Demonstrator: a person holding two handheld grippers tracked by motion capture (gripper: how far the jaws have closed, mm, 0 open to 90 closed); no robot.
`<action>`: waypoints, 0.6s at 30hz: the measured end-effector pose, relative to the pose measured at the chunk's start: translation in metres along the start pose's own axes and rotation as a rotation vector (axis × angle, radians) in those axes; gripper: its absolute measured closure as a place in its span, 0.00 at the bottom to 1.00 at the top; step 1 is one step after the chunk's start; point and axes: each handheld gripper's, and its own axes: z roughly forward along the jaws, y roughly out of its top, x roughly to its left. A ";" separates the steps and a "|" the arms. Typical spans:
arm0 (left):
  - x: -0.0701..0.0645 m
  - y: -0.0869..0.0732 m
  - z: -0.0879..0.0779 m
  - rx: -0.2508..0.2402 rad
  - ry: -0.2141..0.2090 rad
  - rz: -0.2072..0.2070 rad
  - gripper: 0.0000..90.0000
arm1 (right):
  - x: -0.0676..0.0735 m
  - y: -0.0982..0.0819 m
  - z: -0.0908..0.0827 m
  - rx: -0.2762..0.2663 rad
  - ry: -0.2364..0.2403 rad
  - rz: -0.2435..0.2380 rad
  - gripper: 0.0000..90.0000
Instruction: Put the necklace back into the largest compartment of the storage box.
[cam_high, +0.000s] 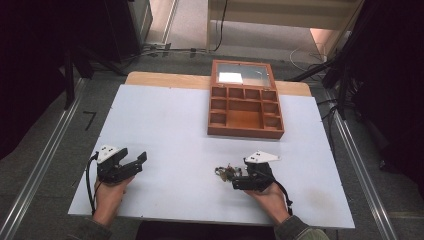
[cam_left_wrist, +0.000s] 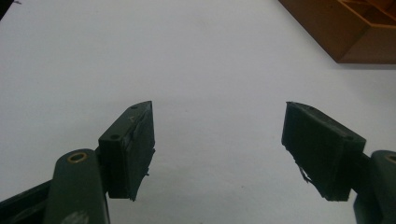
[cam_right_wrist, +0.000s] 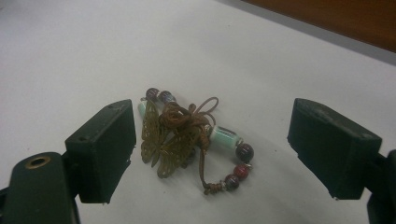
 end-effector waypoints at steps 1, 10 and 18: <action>0.000 0.000 0.000 0.000 0.000 0.000 0.28 | 0.000 0.000 0.001 0.000 -0.002 -0.001 0.15; 0.000 0.000 0.000 0.000 -0.001 0.000 0.28 | 0.006 0.001 0.009 0.017 0.013 -0.037 0.15; 0.000 0.000 0.000 -0.002 -0.002 -0.002 0.28 | 0.009 0.001 0.015 0.035 0.015 -0.059 0.17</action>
